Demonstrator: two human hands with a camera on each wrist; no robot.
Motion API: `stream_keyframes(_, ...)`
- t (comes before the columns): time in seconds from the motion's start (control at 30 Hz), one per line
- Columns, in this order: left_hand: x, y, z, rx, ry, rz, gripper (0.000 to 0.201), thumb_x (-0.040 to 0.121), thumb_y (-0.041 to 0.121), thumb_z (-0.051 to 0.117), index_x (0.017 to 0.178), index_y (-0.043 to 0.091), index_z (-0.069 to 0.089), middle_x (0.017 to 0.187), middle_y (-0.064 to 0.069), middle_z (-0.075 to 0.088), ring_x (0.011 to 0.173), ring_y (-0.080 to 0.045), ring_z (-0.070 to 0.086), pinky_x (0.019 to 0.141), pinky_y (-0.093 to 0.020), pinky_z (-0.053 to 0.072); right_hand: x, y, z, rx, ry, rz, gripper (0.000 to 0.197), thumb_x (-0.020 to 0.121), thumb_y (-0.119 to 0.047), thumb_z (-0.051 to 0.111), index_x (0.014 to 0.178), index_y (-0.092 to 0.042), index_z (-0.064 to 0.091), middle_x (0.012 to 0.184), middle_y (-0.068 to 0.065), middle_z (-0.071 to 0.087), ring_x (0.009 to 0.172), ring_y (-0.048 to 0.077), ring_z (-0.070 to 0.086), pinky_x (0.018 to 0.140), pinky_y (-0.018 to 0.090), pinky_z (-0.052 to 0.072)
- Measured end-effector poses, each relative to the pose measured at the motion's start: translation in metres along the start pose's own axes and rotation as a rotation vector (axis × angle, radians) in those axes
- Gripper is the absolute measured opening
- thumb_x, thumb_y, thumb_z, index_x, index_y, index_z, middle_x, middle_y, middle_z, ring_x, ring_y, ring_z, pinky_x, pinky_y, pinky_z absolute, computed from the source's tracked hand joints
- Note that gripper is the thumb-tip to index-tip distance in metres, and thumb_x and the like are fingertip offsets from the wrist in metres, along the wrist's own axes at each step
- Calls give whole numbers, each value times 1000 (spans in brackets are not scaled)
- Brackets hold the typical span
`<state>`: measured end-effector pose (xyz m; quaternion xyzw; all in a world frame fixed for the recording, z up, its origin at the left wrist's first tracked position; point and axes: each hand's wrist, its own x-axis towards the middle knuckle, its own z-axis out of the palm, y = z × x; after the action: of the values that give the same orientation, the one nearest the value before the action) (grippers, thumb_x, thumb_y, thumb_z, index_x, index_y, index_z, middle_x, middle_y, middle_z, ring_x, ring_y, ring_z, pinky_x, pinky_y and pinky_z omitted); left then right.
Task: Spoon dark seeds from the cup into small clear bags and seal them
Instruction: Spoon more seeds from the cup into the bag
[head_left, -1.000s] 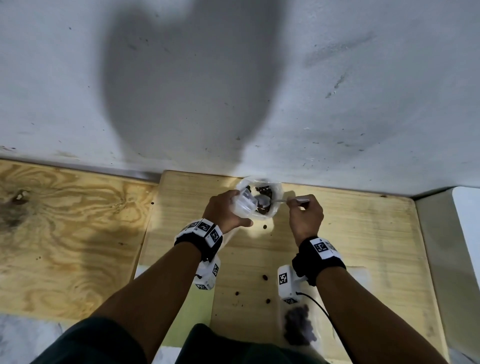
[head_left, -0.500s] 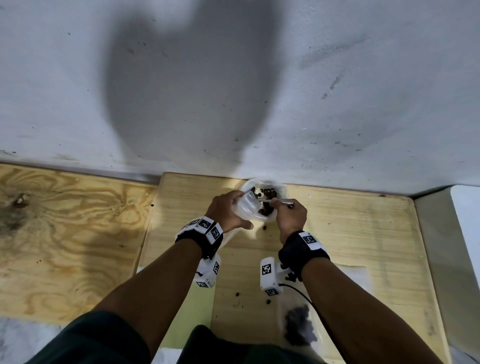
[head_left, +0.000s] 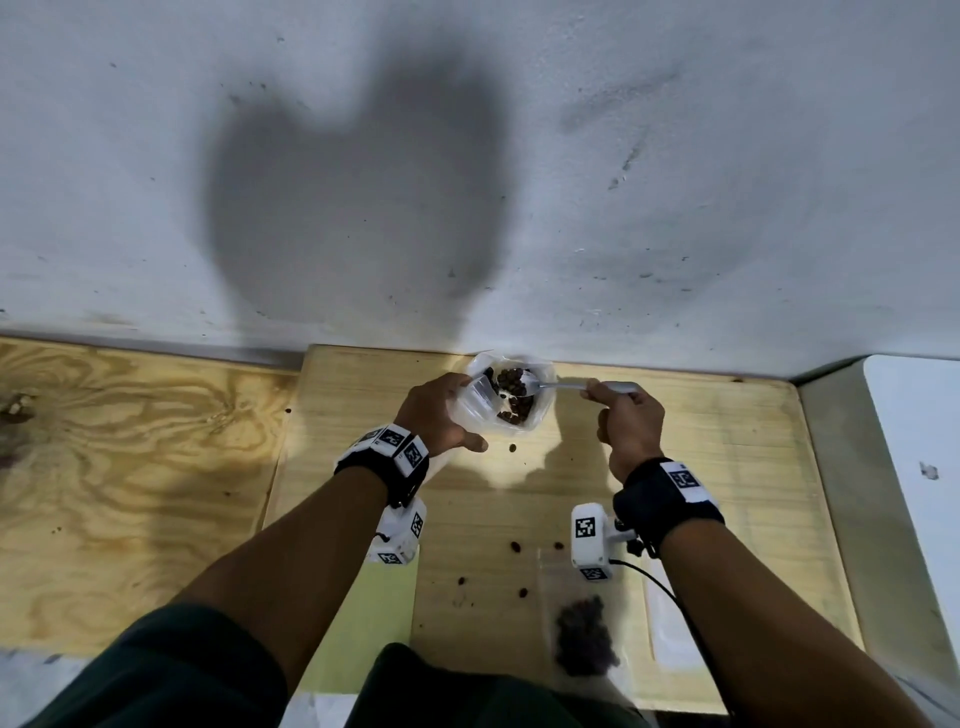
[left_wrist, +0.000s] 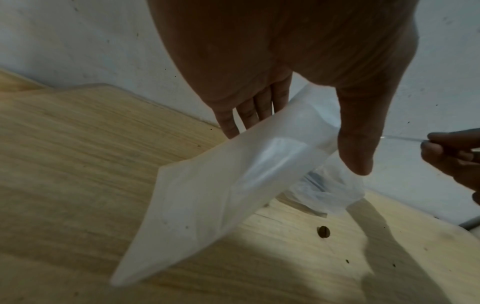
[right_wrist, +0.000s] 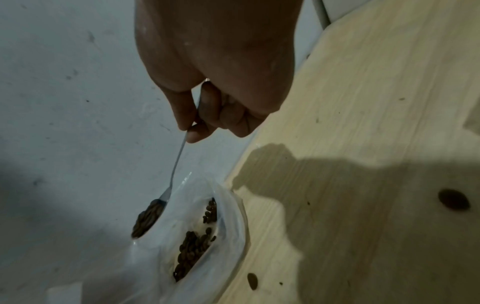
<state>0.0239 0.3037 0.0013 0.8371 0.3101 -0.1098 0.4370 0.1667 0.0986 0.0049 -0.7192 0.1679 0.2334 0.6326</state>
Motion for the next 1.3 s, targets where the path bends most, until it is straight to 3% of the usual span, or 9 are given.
stream_keyframes(0.17, -2, -2, -1, -1, 9, 7, 101, 49, 32, 95, 138, 20, 49, 132, -2, 60, 121, -19, 55, 96, -23, 40, -6, -10, 0, -46, -123, -124, 17, 84, -6, 74, 71, -10, 65, 72, 12, 67, 42, 14, 32, 44, 24, 25)
stream_keyframes(0.3, -3, -2, -2, 9, 15, 4, 103, 49, 33, 95, 140, 21, 49, 135, -2, 59, 123, -19, 54, 100, -27, 42, -10, -9, 10, -187, -190, -346, 19, 81, -10, 79, 74, 0, 65, 60, 3, 59, 49, 12, 45, 52, 26, 36)
stream_keyframes(0.43, -3, -1, -4, 16, 11, 8, 103, 48, 35, 95, 139, 22, 50, 133, 0, 61, 120, -19, 56, 99, -30, 45, -17, -16, 26, -367, -297, -571, 27, 80, -13, 81, 68, -21, 58, 69, -5, 66, 66, 8, 59, 63, 24, 45)
stream_keyframes(0.53, -2, 1, -5, 20, 8, 10, 101, 47, 36, 96, 137, 22, 51, 129, 0, 62, 117, -19, 58, 96, -28, 46, -22, -22, 31, -435, -388, -654, 26, 82, -14, 80, 70, -26, 60, 76, -5, 70, 67, 2, 61, 63, 17, 43)
stream_keyframes(0.7, -1, -2, -4, 7, 29, 12, 102, 47, 40, 95, 137, 22, 51, 130, 2, 62, 117, -17, 57, 96, -26, 44, -15, -28, 16, -339, -218, -704, 20, 83, -11, 79, 74, -16, 62, 76, -3, 68, 60, 6, 58, 58, 21, 43)
stream_keyframes(0.83, -4, -4, 1, -4, 59, 10, 103, 49, 37, 95, 140, 19, 49, 134, -1, 60, 122, -17, 56, 103, -28, 43, -7, -18, 6, -467, -107, -721, 27, 85, -17, 75, 72, -29, 55, 68, -5, 64, 44, 15, 42, 49, 29, 37)
stream_keyframes(0.97, -7, -5, 7, -3, 84, 19, 97, 53, 33, 94, 139, 19, 50, 134, -1, 60, 120, -16, 57, 97, -21, 41, -7, -6, 9, -843, -119, -718, 20, 88, -27, 70, 77, -26, 54, 53, -5, 52, 48, 13, 47, 52, 28, 32)
stream_keyframes(1.17, -7, -8, 11, -40, 90, -5, 96, 55, 30, 93, 140, 20, 50, 135, -2, 59, 122, -15, 56, 96, -18, 38, 1, 14, 4, -613, -70, -490, 20, 86, -16, 73, 75, -21, 56, 78, -12, 65, 50, 14, 50, 57, 29, 43)
stream_keyframes(1.3, -7, -8, 15, -68, 91, -14, 97, 53, 30, 94, 139, 21, 50, 134, -1, 60, 121, -15, 56, 98, -21, 41, 1, 21, 4, -471, 5, -379, 13, 84, -9, 72, 76, -10, 61, 77, -1, 65, 72, 14, 57, 61, 10, 40)
